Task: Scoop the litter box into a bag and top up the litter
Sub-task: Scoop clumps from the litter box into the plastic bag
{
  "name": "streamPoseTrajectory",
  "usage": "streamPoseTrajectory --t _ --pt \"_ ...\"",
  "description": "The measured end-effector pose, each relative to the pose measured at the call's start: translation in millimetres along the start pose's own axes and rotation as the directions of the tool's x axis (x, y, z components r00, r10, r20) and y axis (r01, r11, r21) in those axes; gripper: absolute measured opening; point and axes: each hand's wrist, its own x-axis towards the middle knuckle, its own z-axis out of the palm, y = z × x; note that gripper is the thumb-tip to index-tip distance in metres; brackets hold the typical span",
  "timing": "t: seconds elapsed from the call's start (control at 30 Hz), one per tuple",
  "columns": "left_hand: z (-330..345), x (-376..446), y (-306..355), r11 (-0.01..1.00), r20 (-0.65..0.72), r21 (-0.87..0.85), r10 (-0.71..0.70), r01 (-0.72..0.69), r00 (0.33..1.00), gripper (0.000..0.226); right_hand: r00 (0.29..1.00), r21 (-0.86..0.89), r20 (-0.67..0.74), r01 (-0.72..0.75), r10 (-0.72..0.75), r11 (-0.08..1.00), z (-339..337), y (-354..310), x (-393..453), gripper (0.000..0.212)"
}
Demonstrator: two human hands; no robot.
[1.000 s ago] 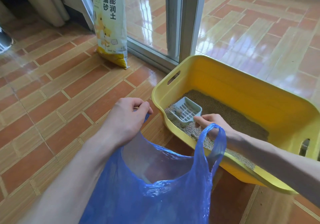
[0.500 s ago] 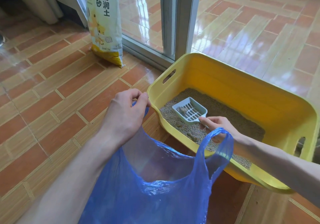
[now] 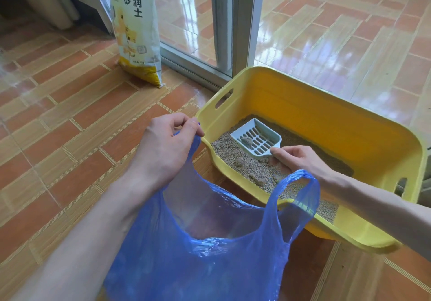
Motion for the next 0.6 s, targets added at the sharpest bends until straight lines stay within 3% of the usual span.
streamPoseTrajectory --t 0.2,0.3,0.43,0.6 --pt "-6 -3 1 0.999 0.030 -0.046 -0.028 0.029 0.999 0.033 0.979 -0.043 0.183 0.101 -0.091 0.994 -9 -37 -27 0.049" --pt "-7 -2 1 0.996 0.038 -0.083 -0.039 0.042 0.999 0.033 0.945 -0.034 0.322 0.081 -0.066 0.996 -6 -50 -40 0.054" --pt "-9 -4 1 0.997 0.026 -0.067 -0.048 0.050 0.998 0.034 0.857 -0.155 0.515 0.111 -0.016 0.982 3 -59 -49 0.059" --pt "-11 -6 2 0.988 0.084 -0.144 -0.044 0.056 0.995 0.034 0.799 -0.282 0.600 0.161 0.043 0.946 26 -62 -52 0.055"
